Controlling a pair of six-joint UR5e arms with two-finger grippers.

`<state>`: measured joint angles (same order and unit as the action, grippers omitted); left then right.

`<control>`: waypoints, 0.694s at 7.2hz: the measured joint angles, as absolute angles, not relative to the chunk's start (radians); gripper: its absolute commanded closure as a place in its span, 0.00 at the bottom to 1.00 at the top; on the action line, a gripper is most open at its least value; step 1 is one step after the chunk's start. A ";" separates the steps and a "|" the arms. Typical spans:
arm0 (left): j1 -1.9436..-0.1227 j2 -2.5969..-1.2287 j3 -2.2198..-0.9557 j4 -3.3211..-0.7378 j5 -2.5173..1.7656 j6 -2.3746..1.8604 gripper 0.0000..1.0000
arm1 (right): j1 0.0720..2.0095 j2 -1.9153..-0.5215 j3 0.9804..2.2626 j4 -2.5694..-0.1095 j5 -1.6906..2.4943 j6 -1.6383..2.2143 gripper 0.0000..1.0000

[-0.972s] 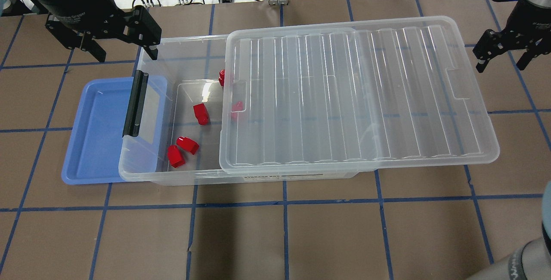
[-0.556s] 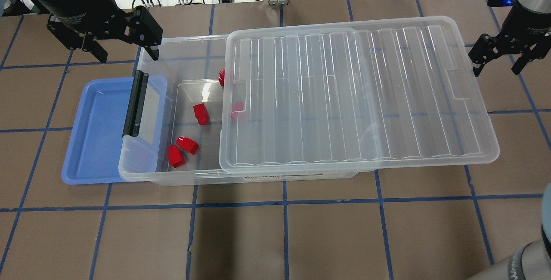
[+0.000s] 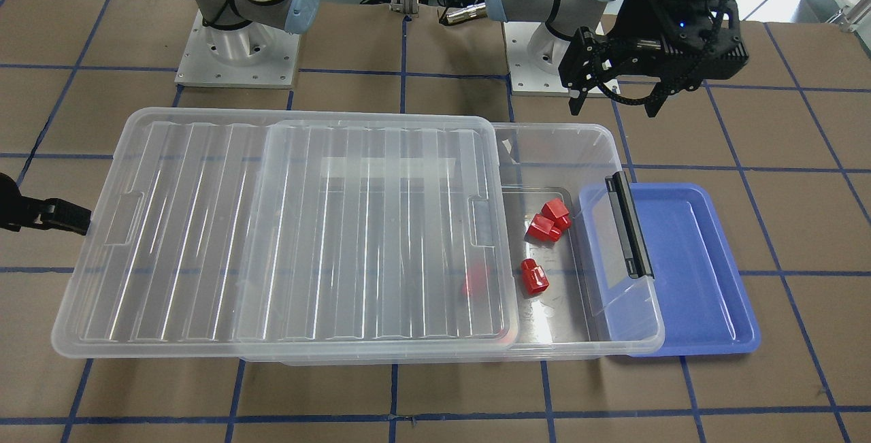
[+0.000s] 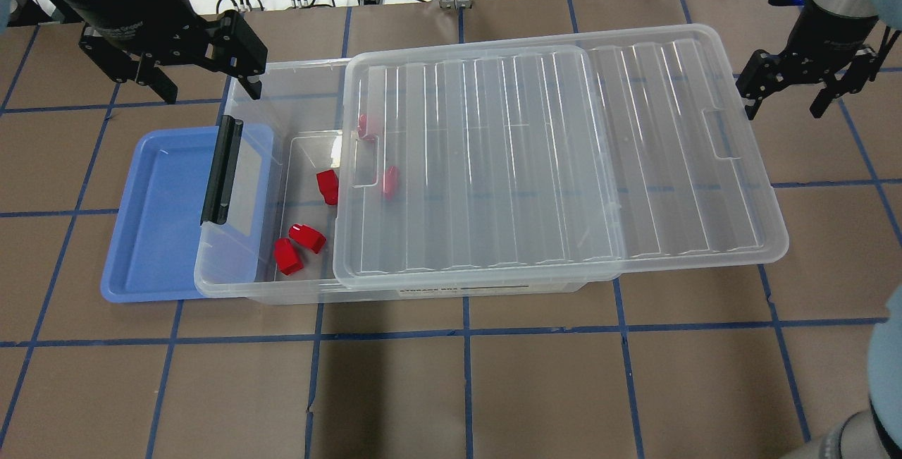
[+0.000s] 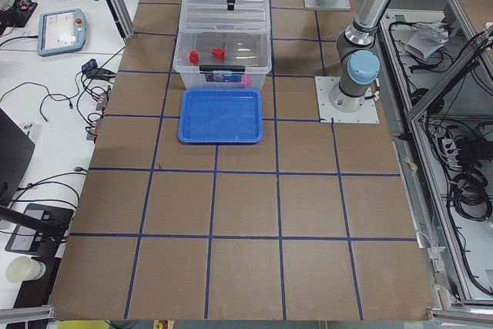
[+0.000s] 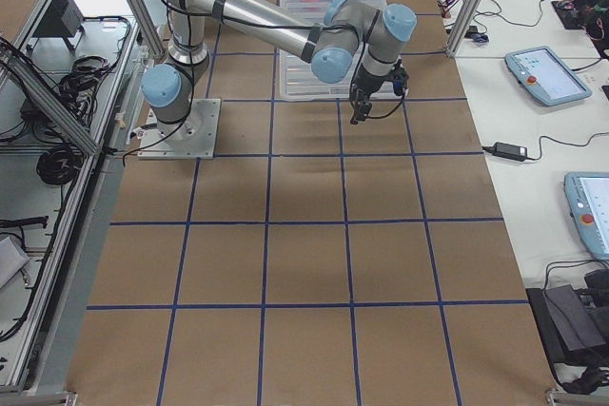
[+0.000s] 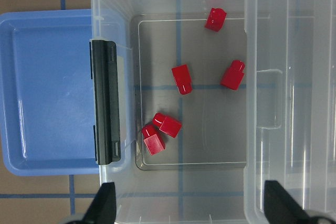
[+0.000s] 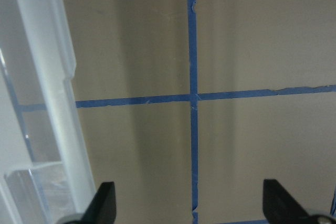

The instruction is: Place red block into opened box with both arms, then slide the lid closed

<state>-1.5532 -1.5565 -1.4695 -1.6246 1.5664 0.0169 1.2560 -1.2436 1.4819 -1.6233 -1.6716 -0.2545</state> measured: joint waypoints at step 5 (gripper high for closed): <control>-1.550 -1.558 -1.470 -1.624 1.566 0.017 0.00 | 1.397 -1.240 1.482 -1.624 -1.635 -0.029 0.00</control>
